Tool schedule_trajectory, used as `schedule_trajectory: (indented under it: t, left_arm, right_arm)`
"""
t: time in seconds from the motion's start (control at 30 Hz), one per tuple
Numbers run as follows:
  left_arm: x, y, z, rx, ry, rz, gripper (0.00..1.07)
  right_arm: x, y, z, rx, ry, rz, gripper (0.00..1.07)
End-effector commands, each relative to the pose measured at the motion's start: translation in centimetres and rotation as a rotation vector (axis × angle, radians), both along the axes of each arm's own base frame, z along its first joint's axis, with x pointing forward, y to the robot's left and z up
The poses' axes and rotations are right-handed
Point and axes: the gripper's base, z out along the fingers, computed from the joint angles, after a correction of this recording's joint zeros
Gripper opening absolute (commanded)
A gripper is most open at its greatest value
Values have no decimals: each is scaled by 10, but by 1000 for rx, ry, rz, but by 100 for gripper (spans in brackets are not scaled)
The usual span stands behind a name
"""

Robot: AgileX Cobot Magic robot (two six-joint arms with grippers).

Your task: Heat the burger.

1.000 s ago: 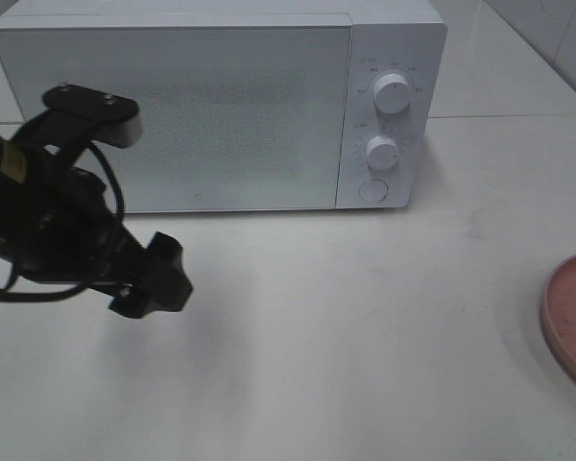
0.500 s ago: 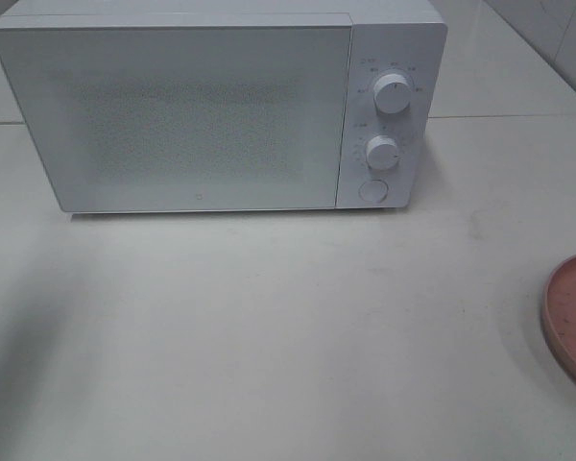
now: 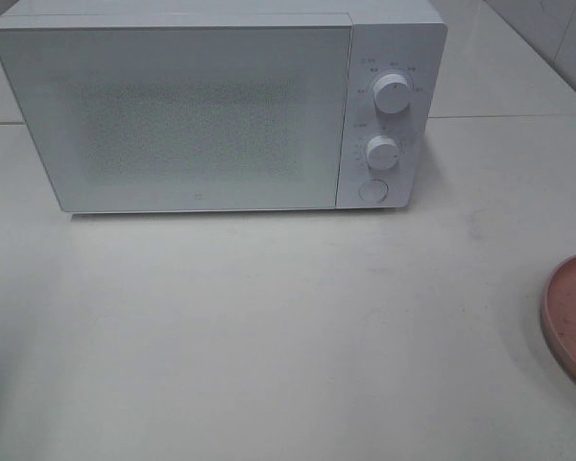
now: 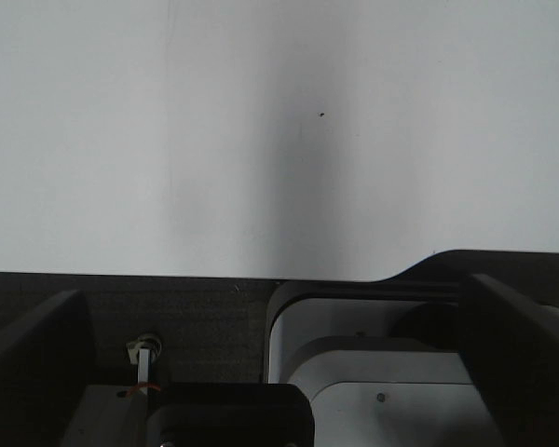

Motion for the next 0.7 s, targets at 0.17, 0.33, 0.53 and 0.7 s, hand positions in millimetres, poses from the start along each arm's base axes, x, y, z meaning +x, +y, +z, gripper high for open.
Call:
schedule_trajectory:
  t: [0.17,0.33,0.53,0.7]
  left_arm:
    - [-44,3,-5,47,-168,-118,101]
    - [-66,4,4,55,-425,-133,101]
    - [-85,4,3,42,-567,-117,101]
    - [-95,5,5,44,-629,-115,101]
  right_arm:
    - [-4,0,1,-6,-35,-5,76]
    - [-4,0,1,-6,-35,-5,76]
    - [-4,0,1,-6,-35,-5,76]
    - [-4,0,1,-6,-35,-5,76]
